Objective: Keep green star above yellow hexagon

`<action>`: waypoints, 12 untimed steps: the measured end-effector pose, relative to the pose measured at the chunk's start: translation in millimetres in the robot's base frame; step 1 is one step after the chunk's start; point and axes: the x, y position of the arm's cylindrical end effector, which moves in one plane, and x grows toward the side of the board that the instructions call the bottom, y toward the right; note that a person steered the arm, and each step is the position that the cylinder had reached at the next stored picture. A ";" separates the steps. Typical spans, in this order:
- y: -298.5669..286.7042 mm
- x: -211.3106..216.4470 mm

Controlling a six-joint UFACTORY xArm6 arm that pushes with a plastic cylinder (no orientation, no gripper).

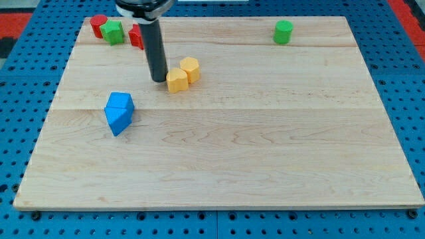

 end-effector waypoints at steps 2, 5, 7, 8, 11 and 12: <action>-38.4 6.6; -212.3 -64.5; -196.6 -168.4; -195.8 -179.4; -145.8 -110.2; -112.9 -109.8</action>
